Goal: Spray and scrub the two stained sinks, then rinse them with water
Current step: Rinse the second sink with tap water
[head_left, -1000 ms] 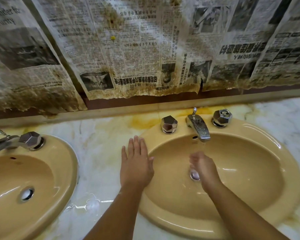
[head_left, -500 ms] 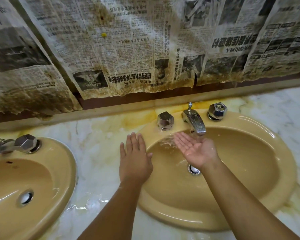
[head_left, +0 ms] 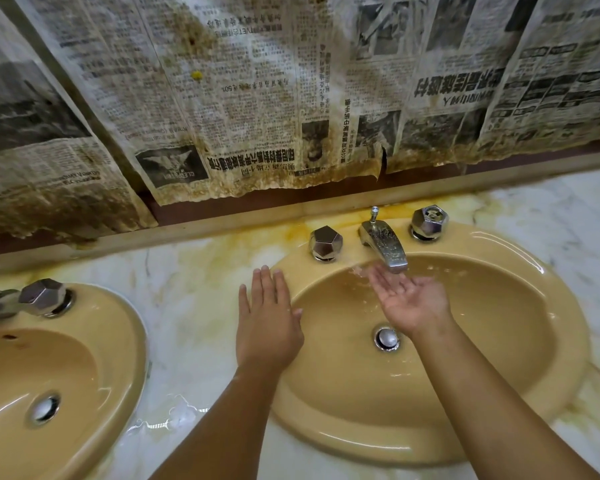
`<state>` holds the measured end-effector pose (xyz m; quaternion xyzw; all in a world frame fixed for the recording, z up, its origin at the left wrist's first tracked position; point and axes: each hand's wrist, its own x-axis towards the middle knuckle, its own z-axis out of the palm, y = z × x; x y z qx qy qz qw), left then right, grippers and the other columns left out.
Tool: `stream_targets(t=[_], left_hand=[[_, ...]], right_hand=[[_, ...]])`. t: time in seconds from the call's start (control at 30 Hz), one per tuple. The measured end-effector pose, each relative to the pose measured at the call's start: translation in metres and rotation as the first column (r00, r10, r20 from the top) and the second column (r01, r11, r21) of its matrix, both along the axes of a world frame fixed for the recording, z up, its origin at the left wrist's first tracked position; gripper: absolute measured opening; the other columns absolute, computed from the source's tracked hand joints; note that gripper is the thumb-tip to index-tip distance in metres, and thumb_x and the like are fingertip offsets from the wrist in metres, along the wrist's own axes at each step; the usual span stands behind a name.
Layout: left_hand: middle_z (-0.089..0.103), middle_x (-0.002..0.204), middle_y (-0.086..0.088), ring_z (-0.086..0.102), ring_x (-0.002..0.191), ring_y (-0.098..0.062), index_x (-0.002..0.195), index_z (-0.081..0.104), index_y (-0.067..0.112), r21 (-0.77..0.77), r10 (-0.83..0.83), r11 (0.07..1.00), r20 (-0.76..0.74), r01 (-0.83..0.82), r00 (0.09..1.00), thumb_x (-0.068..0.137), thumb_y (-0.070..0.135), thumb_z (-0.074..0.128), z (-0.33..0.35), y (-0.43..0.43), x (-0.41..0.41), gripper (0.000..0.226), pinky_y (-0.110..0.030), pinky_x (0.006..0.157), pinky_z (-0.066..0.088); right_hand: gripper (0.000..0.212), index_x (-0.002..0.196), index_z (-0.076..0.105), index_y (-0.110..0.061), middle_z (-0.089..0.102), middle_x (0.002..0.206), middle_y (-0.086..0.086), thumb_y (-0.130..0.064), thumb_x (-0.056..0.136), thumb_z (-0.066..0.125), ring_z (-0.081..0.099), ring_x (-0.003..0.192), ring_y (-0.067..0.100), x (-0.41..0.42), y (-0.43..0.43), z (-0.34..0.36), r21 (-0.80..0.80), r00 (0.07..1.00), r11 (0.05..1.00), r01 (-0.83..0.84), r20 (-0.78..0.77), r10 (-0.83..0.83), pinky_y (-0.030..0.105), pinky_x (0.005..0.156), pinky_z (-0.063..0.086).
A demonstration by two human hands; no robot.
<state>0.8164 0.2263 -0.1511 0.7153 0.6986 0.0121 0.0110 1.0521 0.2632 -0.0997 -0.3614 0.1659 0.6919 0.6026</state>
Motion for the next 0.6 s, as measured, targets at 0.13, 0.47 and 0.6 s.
stream_targets(t=[0.13,0.47,0.6], left_hand=[[-0.005,0.170,-0.018,-0.011,0.158,-0.031,0.162,-0.005,0.007,0.014,-0.013,1.000,0.000,0.013,1.000,0.106,0.046,0.027,0.002,0.002,0.001,0.076,-0.052,0.127,-0.001],[-0.003,0.170,-0.019,-0.009,0.158,-0.031,0.162,-0.002,0.007,0.024,-0.045,0.999,0.018,0.045,0.999,0.105,0.045,0.030,-0.004,0.005,0.000,0.076,-0.051,0.127,-0.001],[0.010,0.169,-0.021,0.004,0.158,-0.033,0.162,0.013,0.004,0.057,-0.075,0.996,0.031,0.074,0.997,0.103,0.041,0.041,-0.003,0.008,-0.003,0.075,-0.049,0.128,0.004]], right_hand=[[0.041,0.143,0.047,-0.004,0.062,0.129,0.035,-0.017,0.106,0.035,0.065,0.117,0.048,-0.004,-0.001,0.009,0.083,1.000,0.997,-0.004,-0.027,0.006,0.054,0.112,0.045],[0.039,0.135,0.051,0.005,0.066,0.124,0.031,-0.014,0.103,0.038,0.069,0.112,0.044,-0.011,-0.015,0.001,0.088,0.997,0.993,0.074,0.010,-0.075,0.053,0.105,0.051],[0.042,0.129,0.051,0.012,0.061,0.127,0.030,-0.017,0.106,0.031,0.060,0.122,0.043,-0.001,-0.020,0.000,0.047,0.990,0.989,0.142,-0.009,-0.142,0.053,0.106,0.050]])
